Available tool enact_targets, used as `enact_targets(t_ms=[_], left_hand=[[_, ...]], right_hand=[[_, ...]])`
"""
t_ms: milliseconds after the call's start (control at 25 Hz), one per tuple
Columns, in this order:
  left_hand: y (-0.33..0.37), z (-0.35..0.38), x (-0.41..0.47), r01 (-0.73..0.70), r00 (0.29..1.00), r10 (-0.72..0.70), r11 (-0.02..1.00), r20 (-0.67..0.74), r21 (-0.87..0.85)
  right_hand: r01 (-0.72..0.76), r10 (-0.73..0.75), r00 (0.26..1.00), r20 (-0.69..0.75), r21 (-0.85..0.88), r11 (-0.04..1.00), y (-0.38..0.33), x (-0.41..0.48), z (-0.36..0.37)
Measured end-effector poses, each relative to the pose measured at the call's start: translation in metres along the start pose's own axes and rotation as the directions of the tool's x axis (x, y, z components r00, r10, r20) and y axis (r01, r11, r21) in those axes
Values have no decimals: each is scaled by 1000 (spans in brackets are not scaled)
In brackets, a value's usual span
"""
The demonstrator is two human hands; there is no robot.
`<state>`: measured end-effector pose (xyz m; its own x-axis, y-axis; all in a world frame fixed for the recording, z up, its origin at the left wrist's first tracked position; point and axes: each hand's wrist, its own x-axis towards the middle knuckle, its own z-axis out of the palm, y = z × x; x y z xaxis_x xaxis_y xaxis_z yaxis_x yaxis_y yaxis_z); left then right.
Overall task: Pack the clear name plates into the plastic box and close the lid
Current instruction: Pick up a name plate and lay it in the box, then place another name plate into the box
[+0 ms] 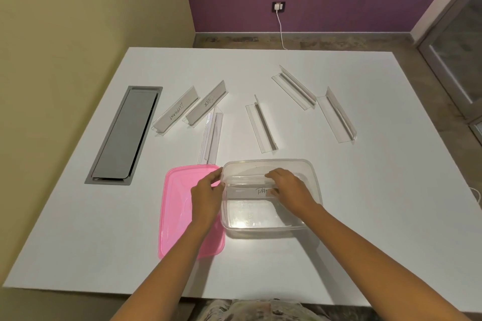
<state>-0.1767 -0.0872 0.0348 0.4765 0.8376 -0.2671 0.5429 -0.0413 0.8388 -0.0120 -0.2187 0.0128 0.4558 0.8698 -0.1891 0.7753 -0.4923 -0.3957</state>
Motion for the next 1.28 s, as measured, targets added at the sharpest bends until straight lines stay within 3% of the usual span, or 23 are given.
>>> enact_targets(t_ms=[200,320,440,560,720,960,1080,1280], left_hand=[[-2,-4,15,-44,997,51,994,-65,96],[4,-5,44,-19,984,52,981,-169,191],[11,-5,78,137,976,-85,955,-199,264],[14,-3,101,293,950,-256,930,-181,221],[11,-3,115,332,939,-311,930,-144,159],[14,-15,118,292,944,-288,956,-163,4],[30,-27,113,239,961,-258,955,-100,-173],[57,-45,100,165,983,-152,976,99,-143]], right_hand=[[6,-10,912,-409,-11,1000,3,-5,-21],[-73,52,914,-402,-39,997,12,0,-28],[-108,81,927,-366,-55,993,16,4,-27],[-132,104,915,-390,-46,990,14,8,-26],[-117,93,912,-400,-36,992,15,12,-29],[-96,91,937,-338,3,995,20,14,-28],[-41,39,941,-335,1,999,16,12,-31],[-3,9,906,-424,13,1000,-1,15,-49]])
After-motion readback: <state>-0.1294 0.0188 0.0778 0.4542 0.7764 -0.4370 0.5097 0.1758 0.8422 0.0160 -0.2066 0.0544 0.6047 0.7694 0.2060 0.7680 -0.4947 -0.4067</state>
